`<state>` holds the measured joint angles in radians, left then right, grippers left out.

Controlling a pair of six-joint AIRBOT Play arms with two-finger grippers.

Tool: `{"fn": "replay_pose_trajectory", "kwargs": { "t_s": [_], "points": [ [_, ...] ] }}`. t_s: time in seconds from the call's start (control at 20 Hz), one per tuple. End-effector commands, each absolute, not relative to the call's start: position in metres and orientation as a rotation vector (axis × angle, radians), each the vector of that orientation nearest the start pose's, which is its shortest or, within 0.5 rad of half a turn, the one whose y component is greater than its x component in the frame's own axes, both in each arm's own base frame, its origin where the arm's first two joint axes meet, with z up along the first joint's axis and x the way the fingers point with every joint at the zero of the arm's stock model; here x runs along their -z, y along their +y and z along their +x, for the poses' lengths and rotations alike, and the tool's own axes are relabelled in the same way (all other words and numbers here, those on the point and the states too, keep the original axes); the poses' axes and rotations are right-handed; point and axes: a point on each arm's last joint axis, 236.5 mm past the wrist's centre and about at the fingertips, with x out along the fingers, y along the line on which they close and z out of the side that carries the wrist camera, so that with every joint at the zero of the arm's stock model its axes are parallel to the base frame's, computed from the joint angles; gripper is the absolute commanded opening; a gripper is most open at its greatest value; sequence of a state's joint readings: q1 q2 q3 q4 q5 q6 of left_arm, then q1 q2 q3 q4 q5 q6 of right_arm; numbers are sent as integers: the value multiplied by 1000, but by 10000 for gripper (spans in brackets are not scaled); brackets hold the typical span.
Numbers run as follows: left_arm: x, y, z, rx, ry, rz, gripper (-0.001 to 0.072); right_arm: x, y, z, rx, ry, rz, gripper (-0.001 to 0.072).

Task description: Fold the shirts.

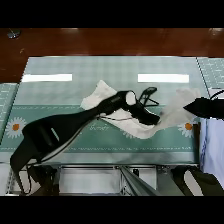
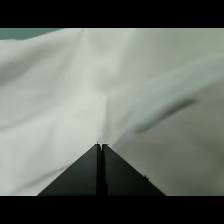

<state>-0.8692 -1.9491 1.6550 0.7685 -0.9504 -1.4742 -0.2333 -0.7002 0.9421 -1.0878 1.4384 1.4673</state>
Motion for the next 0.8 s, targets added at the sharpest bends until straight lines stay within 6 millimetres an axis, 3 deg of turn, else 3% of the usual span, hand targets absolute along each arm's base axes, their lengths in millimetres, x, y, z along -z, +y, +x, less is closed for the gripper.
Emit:
{"fn": "replay_pose_trajectory", "kwargs": {
  "t_s": [0.0, 0.1, 0.15, 0.25, 0.4, 0.5, 0.55, 0.65, 0.75],
  "points": [
    [25, -448, 323, 974, 1418, -219, 18, -127, 68, 260, -301, 1056, 432, 31],
    [-4, -379, 372, 877, 1379, -235, 18, -140, 81, 268, -356, 1001, 467, 31],
    [-19, -340, 386, 848, 1375, -220, 18, -148, 94, 272, -417, 961, 451, 31],
    [-36, -258, 400, 735, 1378, -151, 18, -157, 129, 279, -532, 945, 445, 31],
    [-69, -163, 411, 522, 1231, -230, 19, -154, 187, 298, -662, 994, 413, 31],
    [-86, -115, 393, 402, 1101, -300, 20, -145, 232, 315, -744, 1044, 377, 31],
    [-90, -97, 375, 355, 1049, -320, 21, -139, 253, 323, -776, 1070, 361, 31],
    [-85, -79, 333, 296, 979, -343, 21, -118, 296, 343, -832, 1130, 327, 31],
    [-68, -80, 290, 283, 953, -362, 20, -90, 336, 367, -865, 1189, 306, 31]
  ]
}}
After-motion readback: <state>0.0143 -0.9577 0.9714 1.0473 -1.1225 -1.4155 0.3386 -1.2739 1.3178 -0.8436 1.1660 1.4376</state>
